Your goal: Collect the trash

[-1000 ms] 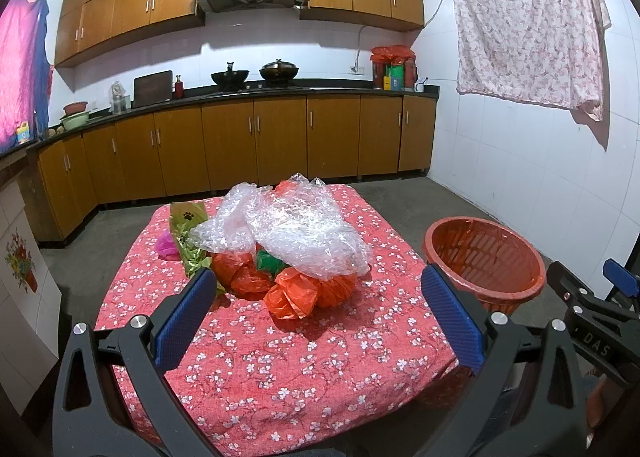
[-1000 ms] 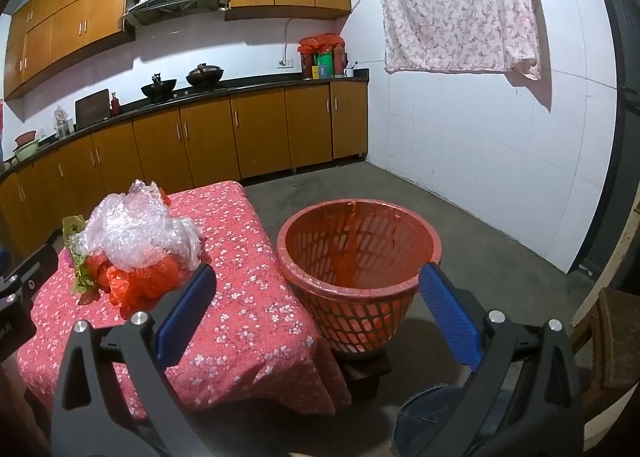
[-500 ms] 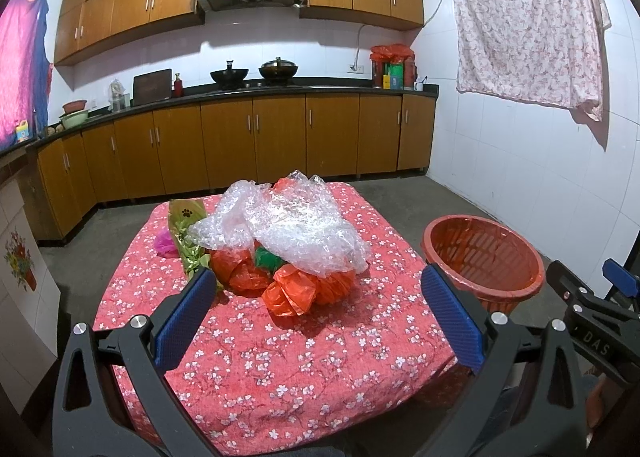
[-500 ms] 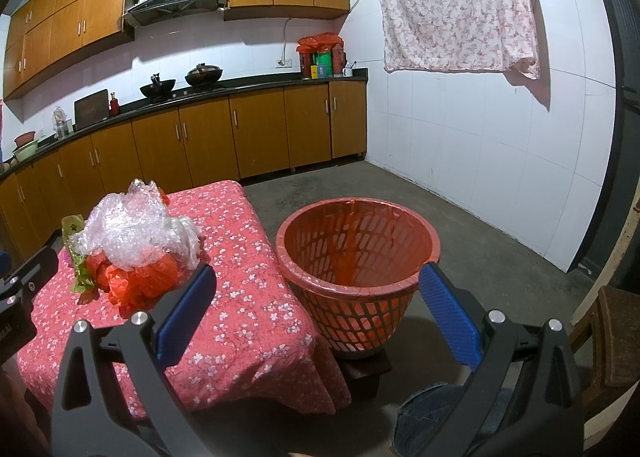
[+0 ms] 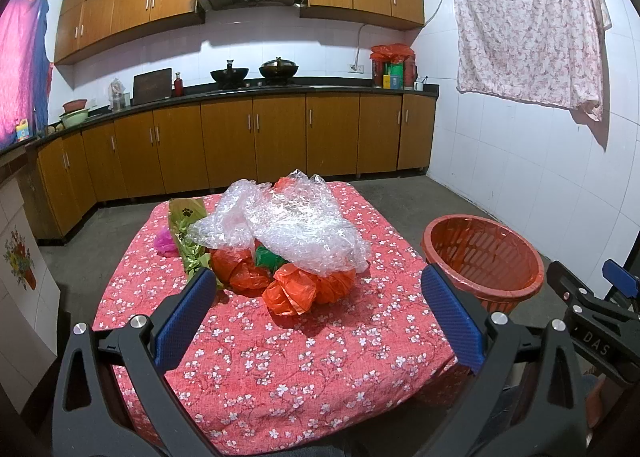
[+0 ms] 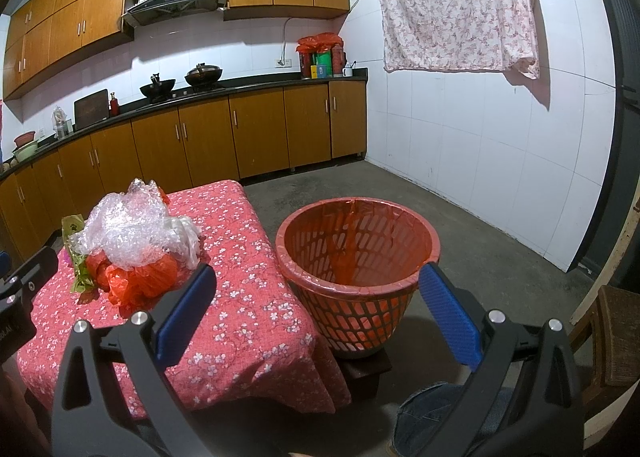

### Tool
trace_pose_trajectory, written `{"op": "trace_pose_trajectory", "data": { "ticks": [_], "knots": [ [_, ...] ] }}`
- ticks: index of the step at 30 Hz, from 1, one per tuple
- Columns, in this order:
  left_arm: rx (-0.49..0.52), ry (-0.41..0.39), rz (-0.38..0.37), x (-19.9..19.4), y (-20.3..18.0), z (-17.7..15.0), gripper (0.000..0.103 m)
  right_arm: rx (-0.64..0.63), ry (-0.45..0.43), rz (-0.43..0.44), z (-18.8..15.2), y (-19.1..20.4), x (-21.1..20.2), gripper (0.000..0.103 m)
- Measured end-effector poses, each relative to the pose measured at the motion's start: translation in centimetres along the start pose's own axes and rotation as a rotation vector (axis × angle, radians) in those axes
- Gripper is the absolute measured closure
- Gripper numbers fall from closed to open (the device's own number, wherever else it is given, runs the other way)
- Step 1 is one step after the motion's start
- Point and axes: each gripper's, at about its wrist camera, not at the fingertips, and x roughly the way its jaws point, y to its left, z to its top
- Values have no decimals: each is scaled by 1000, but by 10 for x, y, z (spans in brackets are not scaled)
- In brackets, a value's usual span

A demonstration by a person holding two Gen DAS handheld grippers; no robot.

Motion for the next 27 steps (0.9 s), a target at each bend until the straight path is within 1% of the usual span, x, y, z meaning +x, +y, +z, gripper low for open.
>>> {"op": "trace_pose_trajectory", "data": {
  "ticks": [4, 27],
  "knots": [
    [2, 0, -3, 0, -4, -5, 2, 0, 0, 0, 0, 0, 0, 4],
    [1, 2, -3, 0, -3, -5, 2, 0, 1, -1, 0, -1, 0, 4]
  ]
}}
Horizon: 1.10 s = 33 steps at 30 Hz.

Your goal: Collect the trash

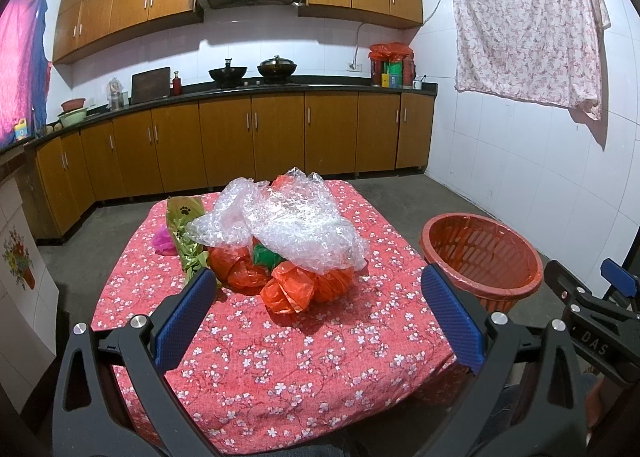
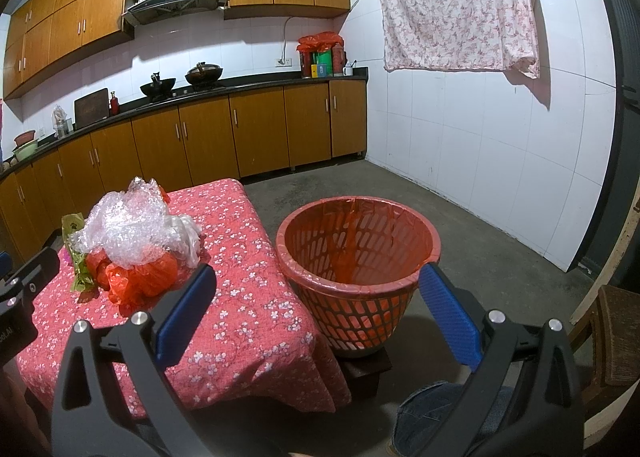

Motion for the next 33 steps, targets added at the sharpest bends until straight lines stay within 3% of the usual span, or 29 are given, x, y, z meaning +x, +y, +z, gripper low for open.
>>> {"op": "trace_pose_trajectory", "data": {
  "ticks": [20, 26, 33],
  "knots": [
    [-4, 4, 6, 0, -1, -1, 2, -3, 7, 6, -5, 0, 2, 4],
    [-16, 15, 59, 4, 9, -8, 2, -16, 25, 78, 0, 10, 13, 4],
    [-107, 47, 160, 19, 63, -4, 2, -33, 77, 212, 16, 50, 45, 4]
  ]
}}
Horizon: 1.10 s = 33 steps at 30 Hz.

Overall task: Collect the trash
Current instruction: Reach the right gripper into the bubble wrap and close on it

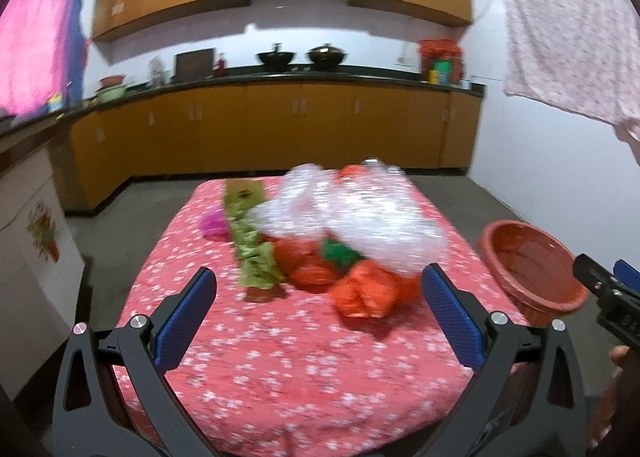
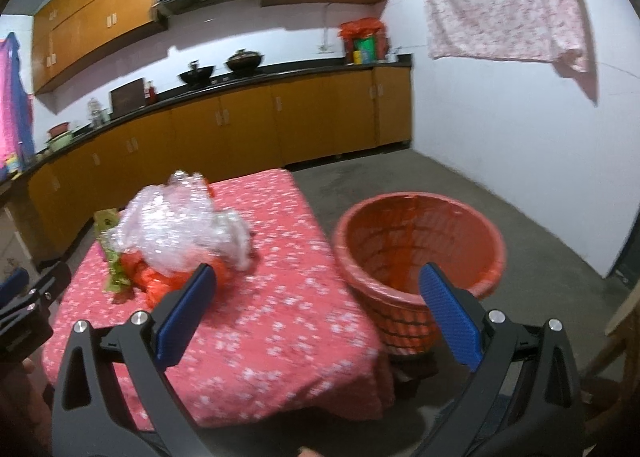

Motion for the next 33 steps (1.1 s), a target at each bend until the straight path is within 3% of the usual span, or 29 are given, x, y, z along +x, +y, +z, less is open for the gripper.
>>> {"op": "trace_pose_trajectory", "data": {
  "ticks": [4, 6, 8, 12, 20, 25, 28, 33],
  "knots": [
    [-36, 16, 90, 18, 34, 2, 2, -17, 22, 87, 10, 26, 24, 7],
    [-43, 21, 123, 24, 45, 2, 2, -39, 39, 130, 18, 44, 39, 18],
    [-49, 25, 154, 31, 58, 2, 2, -51, 52, 166, 24, 58, 51, 23],
    [-65, 33, 191, 47, 79, 3, 2, -74, 92, 211, 31, 83, 78, 23],
    [-91, 70, 199, 78, 102, 2, 2, -155, 163, 211, 22, 116, 118, 23],
    [-91, 88, 196, 87, 103, -3, 2, -164, 217, 235, 16, 116, 132, 51],
    [-91, 97, 192, 88, 102, -5, 2, -163, 232, 247, 14, 115, 137, 77],
    [-85, 99, 182, 90, 97, -6, 2, -143, 224, 271, 15, 110, 133, 90]
  ]
}}
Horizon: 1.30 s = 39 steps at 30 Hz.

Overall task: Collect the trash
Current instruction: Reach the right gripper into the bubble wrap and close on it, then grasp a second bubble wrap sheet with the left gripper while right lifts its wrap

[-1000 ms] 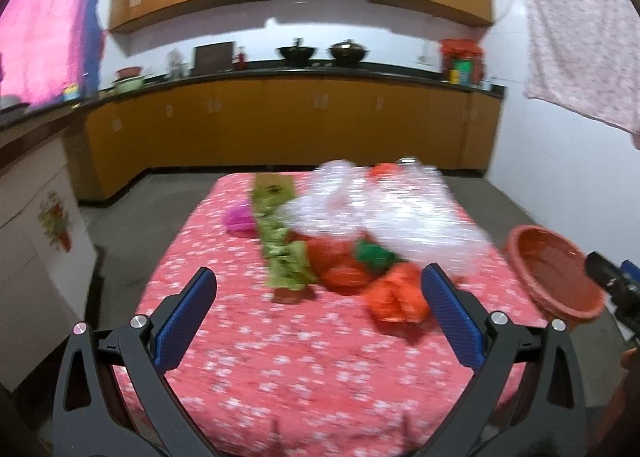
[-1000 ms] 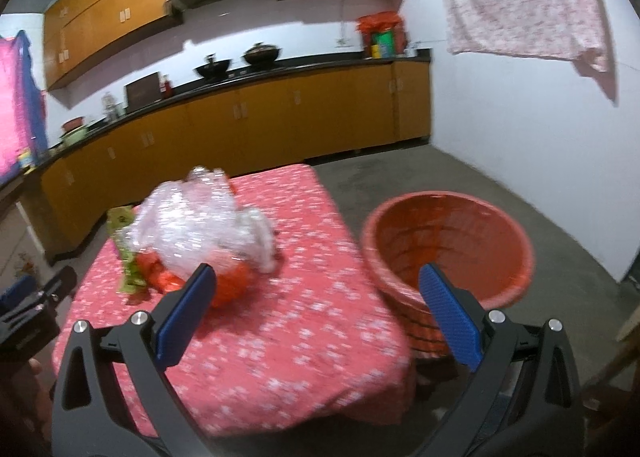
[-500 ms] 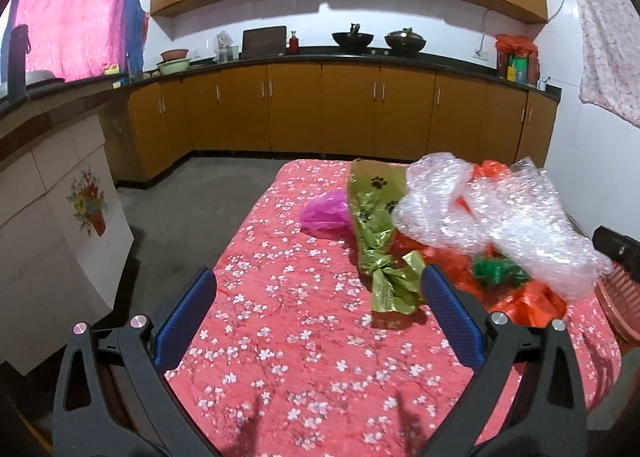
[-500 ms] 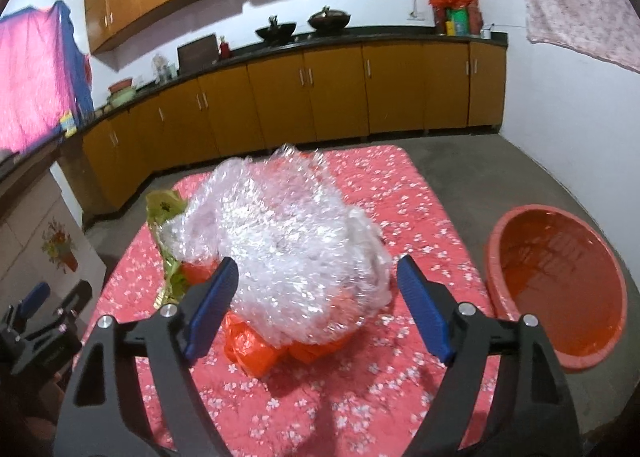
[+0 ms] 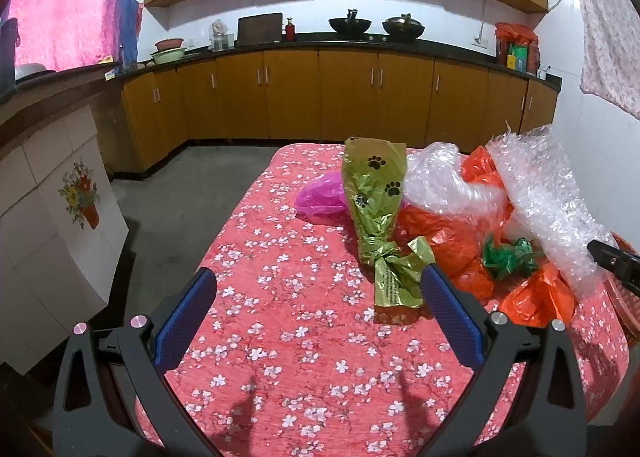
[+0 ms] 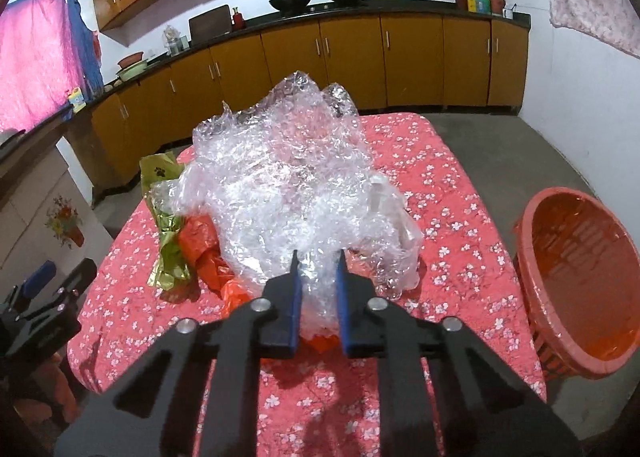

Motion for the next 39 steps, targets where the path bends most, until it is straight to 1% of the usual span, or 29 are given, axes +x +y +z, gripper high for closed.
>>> {"op": "trace_pose_trajectory", "data": {
  "ticks": [8, 14, 19, 21, 25, 28, 29, 30, 31, 32, 34, 35, 36, 39],
  "knots": [
    [7, -23, -40, -3, -16, 9, 2, 22, -75, -8, 5, -14, -25, 92],
    [-2, -47, -99, 0, -36, 24, 3, 78, -116, -54, 9, -40, -42, 93],
    [28, -47, -128, 15, -64, 43, 15, 111, -131, -101, 10, -62, -49, 93],
    [21, -35, -146, 25, -74, 51, 20, 126, -133, -123, 8, -71, -51, 93],
    [11, 7, -155, 46, -89, 62, 25, 157, -128, -156, 5, -91, -53, 93],
    [30, 51, -150, 61, -99, 64, 38, 171, -121, -168, 1, -100, -52, 93],
    [35, 80, -145, 69, -101, 66, 43, 175, -119, -170, -1, -103, -52, 93],
    [35, 104, -144, 76, -103, 66, 46, 177, -116, -172, -2, -105, -51, 93],
    [32, 124, -139, 81, -103, 66, 47, 180, -114, -175, -4, -107, -51, 93],
    [29, 133, -133, 85, -103, 66, 49, 183, -113, -176, -5, -107, -50, 93],
    [26, 147, -125, 89, -103, 66, 65, 189, -113, -178, -6, -111, -50, 93],
    [24, 161, -133, 92, -102, 66, 79, 192, -114, -178, -7, -112, -51, 93],
    [19, 168, -144, 93, -101, 66, 89, 195, -114, -178, -8, -114, -51, 93],
    [15, 157, -164, 87, -98, 68, 95, 199, -118, -174, -8, -116, -52, 93]
  ]
}}
